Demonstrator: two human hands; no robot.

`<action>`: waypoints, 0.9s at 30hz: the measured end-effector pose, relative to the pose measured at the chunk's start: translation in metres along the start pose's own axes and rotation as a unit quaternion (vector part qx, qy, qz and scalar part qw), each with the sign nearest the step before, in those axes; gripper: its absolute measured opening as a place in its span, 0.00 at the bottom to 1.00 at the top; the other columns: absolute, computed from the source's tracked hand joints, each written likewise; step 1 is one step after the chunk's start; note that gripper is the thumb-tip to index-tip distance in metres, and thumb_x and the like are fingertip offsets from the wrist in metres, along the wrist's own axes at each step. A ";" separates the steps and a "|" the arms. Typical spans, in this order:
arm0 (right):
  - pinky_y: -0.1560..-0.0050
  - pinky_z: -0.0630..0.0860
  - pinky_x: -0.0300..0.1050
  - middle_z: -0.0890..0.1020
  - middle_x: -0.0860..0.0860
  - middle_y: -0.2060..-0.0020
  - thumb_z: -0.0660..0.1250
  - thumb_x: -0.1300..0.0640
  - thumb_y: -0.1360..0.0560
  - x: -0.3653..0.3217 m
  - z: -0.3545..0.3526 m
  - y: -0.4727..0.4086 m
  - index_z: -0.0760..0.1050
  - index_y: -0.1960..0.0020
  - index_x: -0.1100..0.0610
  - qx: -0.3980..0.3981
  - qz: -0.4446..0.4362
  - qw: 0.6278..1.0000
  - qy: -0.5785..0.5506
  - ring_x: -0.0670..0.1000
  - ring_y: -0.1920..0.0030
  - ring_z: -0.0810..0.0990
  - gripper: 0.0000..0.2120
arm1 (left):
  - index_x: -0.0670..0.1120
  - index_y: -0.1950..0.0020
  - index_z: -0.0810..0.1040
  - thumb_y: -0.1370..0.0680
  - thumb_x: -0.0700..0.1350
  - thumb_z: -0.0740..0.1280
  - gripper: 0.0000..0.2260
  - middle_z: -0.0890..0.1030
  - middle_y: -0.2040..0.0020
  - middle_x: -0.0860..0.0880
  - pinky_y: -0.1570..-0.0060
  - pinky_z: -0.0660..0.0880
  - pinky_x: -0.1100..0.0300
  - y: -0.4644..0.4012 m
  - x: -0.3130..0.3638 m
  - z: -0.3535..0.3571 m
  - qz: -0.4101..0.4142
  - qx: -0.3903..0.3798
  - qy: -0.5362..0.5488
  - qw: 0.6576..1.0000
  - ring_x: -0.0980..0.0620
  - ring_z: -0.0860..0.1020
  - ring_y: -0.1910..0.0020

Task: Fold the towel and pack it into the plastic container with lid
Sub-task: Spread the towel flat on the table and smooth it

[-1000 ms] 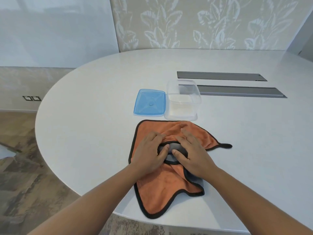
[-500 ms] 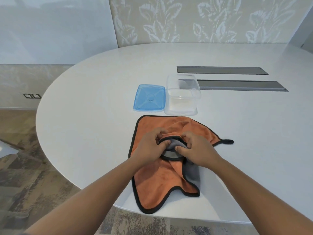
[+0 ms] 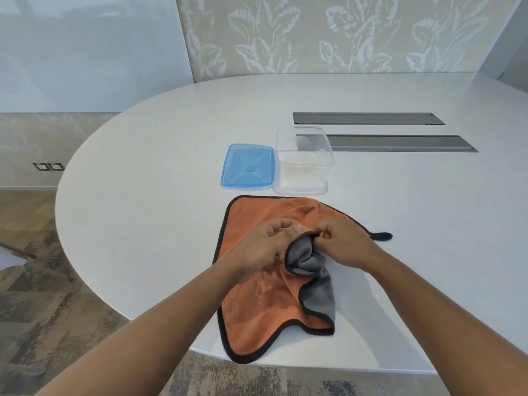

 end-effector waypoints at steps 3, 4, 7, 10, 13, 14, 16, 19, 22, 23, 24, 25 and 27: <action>0.57 0.79 0.57 0.83 0.52 0.64 0.61 0.55 0.29 0.005 -0.017 0.002 0.79 0.59 0.56 0.067 0.035 0.997 -0.035 0.55 0.61 0.81 0.09 | 0.52 0.50 0.79 0.20 0.71 0.53 0.26 0.82 0.60 0.54 0.59 0.78 0.58 0.005 0.004 -0.010 0.037 0.140 -0.149 0.978 0.54 0.80 0.62; 0.56 0.80 0.59 0.83 0.55 0.62 0.60 0.55 0.29 0.007 -0.020 0.002 0.79 0.58 0.57 0.079 0.041 0.994 -0.056 0.59 0.59 0.82 0.10 | 0.54 0.52 0.78 0.20 0.70 0.50 0.25 0.82 0.56 0.55 0.54 0.78 0.54 0.007 0.005 -0.014 0.047 0.185 -0.218 0.957 0.52 0.81 0.56; 0.52 0.80 0.59 0.84 0.57 0.58 0.57 0.57 0.28 0.012 -0.022 0.004 0.79 0.55 0.59 0.069 0.057 0.993 -0.079 0.60 0.55 0.82 0.12 | 0.61 0.33 0.71 0.22 0.69 0.48 0.24 0.72 0.28 0.51 0.31 0.64 0.39 0.008 -0.014 -0.016 -0.032 0.205 -0.418 0.884 0.43 0.67 0.28; 0.54 0.78 0.59 0.82 0.59 0.59 0.57 0.61 0.28 0.016 -0.014 0.006 0.76 0.55 0.63 0.035 0.058 0.996 -0.057 0.60 0.58 0.80 0.09 | 0.63 0.20 0.51 0.24 0.73 0.44 0.33 0.52 0.16 0.49 0.25 0.46 0.34 0.008 -0.039 -0.014 -0.092 0.152 -0.490 0.853 0.39 0.48 0.18; 0.61 0.75 0.54 0.79 0.55 0.66 0.61 0.63 0.28 0.019 -0.012 0.009 0.71 0.61 0.62 0.024 0.059 0.998 -0.030 0.56 0.64 0.76 0.04 | 0.63 0.19 0.38 0.27 0.76 0.43 0.39 0.43 0.15 0.49 0.25 0.36 0.33 0.005 -0.048 -0.015 -0.083 0.118 -0.561 0.815 0.40 0.40 0.18; 0.62 0.74 0.52 0.78 0.54 0.67 0.61 0.63 0.29 0.020 -0.012 0.009 0.71 0.62 0.61 0.021 0.059 0.998 -0.020 0.55 0.65 0.76 0.04 | 0.63 0.19 0.37 0.29 0.78 0.43 0.42 0.42 0.15 0.49 0.26 0.33 0.33 0.003 -0.049 -0.016 -0.081 0.107 -0.577 0.806 0.40 0.39 0.18; 0.63 0.74 0.52 0.80 0.54 0.67 0.63 0.63 0.30 0.024 -0.016 0.008 0.71 0.63 0.60 0.013 0.059 0.998 0.013 0.55 0.64 0.77 0.04 | 0.63 0.20 0.34 0.31 0.81 0.44 0.45 0.41 0.15 0.50 0.27 0.31 0.33 0.001 -0.048 -0.020 -0.071 0.077 -0.598 0.794 0.41 0.38 0.18; 0.59 0.76 0.55 0.81 0.54 0.66 0.64 0.61 0.30 0.027 -0.024 0.008 0.73 0.63 0.56 -0.021 0.058 0.994 0.087 0.57 0.61 0.79 0.04 | 0.64 0.20 0.33 0.34 0.82 0.47 0.49 0.40 0.16 0.52 0.25 0.33 0.34 -0.001 -0.046 -0.031 -0.045 0.039 -0.614 0.787 0.45 0.38 0.18; 0.60 0.76 0.54 0.81 0.51 0.68 0.62 0.59 0.30 0.026 -0.026 0.013 0.74 0.62 0.55 -0.138 0.039 0.972 0.186 0.54 0.63 0.80 0.03 | 0.64 0.20 0.35 0.38 0.82 0.54 0.54 0.40 0.16 0.55 0.23 0.35 0.37 -0.002 -0.044 -0.042 -0.026 -0.002 -0.616 0.787 0.48 0.38 0.18; 0.62 0.75 0.52 0.82 0.52 0.68 0.62 0.58 0.31 0.026 -0.025 0.016 0.75 0.60 0.57 -0.178 0.045 0.963 0.198 0.54 0.65 0.79 0.04 | 0.64 0.20 0.35 0.40 0.82 0.57 0.56 0.40 0.16 0.56 0.23 0.35 0.39 -0.002 -0.044 -0.045 -0.024 -0.021 -0.611 0.791 0.50 0.37 0.18; 0.63 0.73 0.50 0.82 0.52 0.68 0.63 0.57 0.32 0.025 -0.026 0.019 0.74 0.58 0.59 -0.212 0.053 0.956 0.196 0.53 0.67 0.78 0.06 | 0.65 0.20 0.34 0.41 0.82 0.61 0.59 0.39 0.16 0.57 0.23 0.34 0.40 -0.002 -0.044 -0.048 -0.023 -0.043 -0.602 0.797 0.51 0.36 0.18; 0.63 0.71 0.49 0.81 0.51 0.68 0.64 0.54 0.33 0.023 -0.026 0.022 0.73 0.59 0.59 -0.240 0.062 0.951 0.183 0.52 0.67 0.76 0.08 | 0.66 0.20 0.34 0.42 0.81 0.65 0.61 0.39 0.17 0.59 0.23 0.33 0.41 -0.002 -0.044 -0.050 -0.025 -0.064 -0.591 0.804 0.52 0.35 0.18; 0.59 0.73 0.47 0.80 0.46 0.66 0.68 0.48 0.35 0.016 -0.029 0.024 0.75 0.59 0.53 -0.280 0.066 0.950 0.118 0.50 0.64 0.77 0.10 | 0.67 0.20 0.36 0.45 0.78 0.72 0.63 0.38 0.17 0.60 0.24 0.33 0.39 -0.003 -0.040 -0.053 -0.036 -0.102 -0.581 0.807 0.54 0.34 0.19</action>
Point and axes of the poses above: each hand's wrist, its own y-axis away from the middle knuckle, its own z-axis out of the palm, x = y × z, the point moved 7 cm from there along -y, towards the middle knuckle
